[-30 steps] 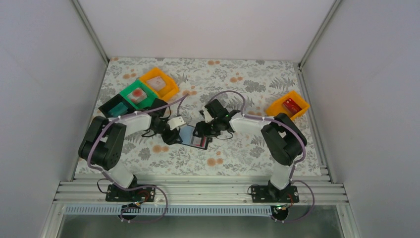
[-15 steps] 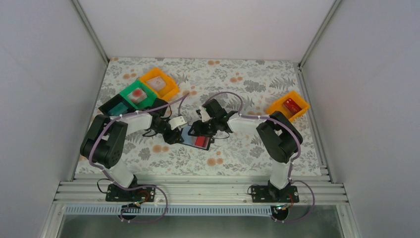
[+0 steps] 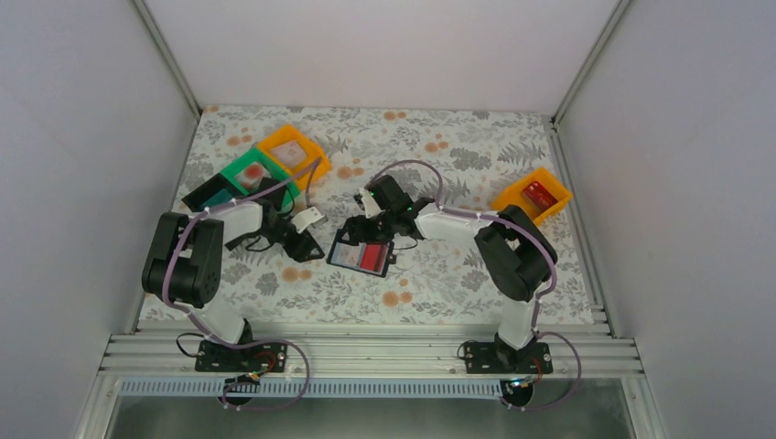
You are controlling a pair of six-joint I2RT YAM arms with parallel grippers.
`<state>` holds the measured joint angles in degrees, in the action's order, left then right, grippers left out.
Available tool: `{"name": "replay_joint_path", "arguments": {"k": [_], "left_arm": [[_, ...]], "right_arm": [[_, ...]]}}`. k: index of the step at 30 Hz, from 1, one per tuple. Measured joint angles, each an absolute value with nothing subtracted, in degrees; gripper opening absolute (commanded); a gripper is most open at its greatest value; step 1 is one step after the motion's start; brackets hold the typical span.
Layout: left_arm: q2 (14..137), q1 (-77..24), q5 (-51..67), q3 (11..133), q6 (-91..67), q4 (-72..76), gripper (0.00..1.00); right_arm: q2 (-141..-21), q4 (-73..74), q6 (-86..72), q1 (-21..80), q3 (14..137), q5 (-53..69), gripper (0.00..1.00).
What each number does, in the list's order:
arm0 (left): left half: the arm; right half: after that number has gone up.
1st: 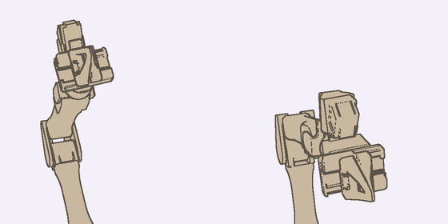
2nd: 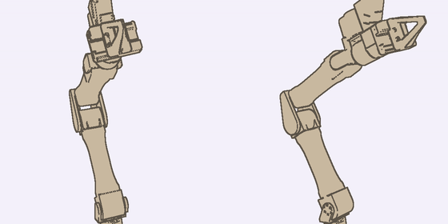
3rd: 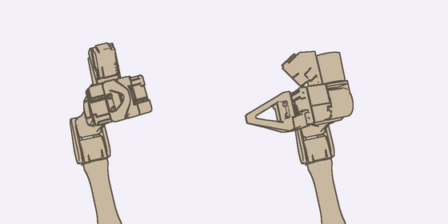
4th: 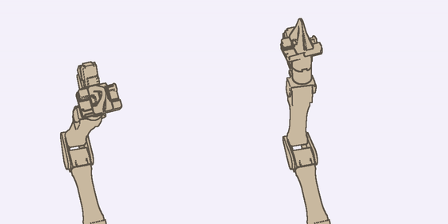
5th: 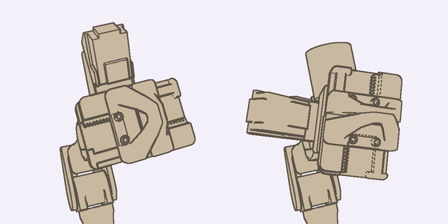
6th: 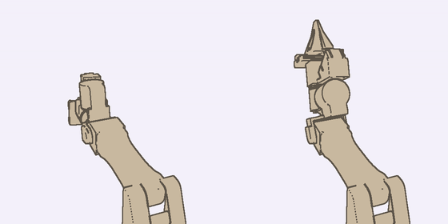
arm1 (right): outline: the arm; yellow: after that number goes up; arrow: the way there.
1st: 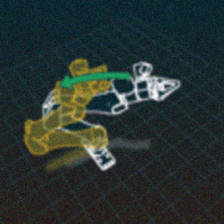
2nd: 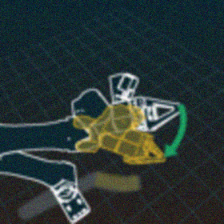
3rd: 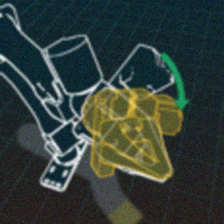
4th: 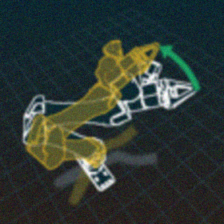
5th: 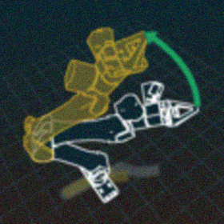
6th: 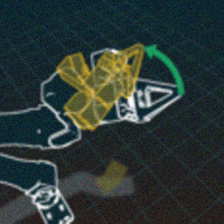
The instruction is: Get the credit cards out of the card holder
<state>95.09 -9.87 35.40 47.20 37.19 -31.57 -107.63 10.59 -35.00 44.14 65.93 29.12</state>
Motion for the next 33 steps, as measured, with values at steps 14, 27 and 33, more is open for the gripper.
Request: {"name": "replay_joint_path", "arguments": {"k": [14, 27, 33], "left_arm": [[96.29, -12.80, 36.23, 48.93, 36.84, -33.39, 0.69], [98.65, -14.57, 38.65, 49.87, 36.64, -31.73, 0.60], [100.03, -15.03, 40.40, 50.61, 36.62, -31.18, 0.58]], "right_arm": [[-96.51, 22.22, -33.30, 41.47, 61.01, 18.79, 0.50], [-106.96, 9.08, -39.20, 41.19, 58.81, 32.69, 0.36], [-108.68, 5.93, -41.19, 41.19, 58.65, 34.54, 0.43]]}}
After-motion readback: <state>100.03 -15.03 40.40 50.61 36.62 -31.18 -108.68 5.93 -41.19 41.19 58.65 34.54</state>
